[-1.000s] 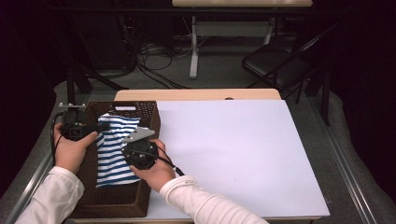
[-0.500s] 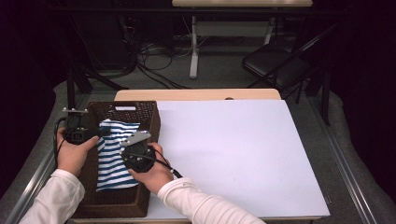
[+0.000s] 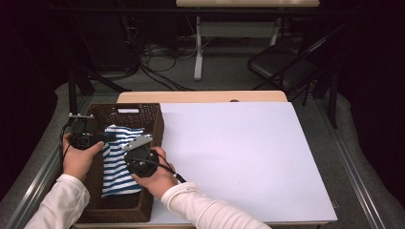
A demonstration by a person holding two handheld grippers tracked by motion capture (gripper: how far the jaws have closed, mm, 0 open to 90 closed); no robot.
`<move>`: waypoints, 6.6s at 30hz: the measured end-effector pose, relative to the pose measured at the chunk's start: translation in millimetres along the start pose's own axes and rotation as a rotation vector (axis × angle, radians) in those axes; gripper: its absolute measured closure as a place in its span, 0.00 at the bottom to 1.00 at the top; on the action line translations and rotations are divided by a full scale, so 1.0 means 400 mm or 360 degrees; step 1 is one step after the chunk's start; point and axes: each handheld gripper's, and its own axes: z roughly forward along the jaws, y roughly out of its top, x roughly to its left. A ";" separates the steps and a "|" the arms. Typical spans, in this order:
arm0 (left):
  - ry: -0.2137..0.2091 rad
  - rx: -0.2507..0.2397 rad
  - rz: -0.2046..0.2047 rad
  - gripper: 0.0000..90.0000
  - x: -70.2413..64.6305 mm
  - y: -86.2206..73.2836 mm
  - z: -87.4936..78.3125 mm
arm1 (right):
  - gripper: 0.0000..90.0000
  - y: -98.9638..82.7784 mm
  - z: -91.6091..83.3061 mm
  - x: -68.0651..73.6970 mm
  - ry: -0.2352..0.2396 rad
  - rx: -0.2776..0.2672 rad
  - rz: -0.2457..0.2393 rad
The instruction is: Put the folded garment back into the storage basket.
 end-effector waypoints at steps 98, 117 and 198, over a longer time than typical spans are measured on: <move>0.0181 -0.0068 0.0115 0.49 0.020 -0.010 0.011 | 0.26 -0.006 -0.094 -0.031 0.0016 -0.0162 -0.0006; 0.0275 -0.0062 0.0148 0.00 -0.018 -0.010 0.027 | 0.05 -0.010 -0.121 -0.060 0.0009 -0.0150 0.0024; -0.0268 -0.0421 0.0650 0.00 -0.327 -0.160 -0.033 | 0.00 -0.512 -0.643 -0.452 -0.0684 -0.0288 0.0391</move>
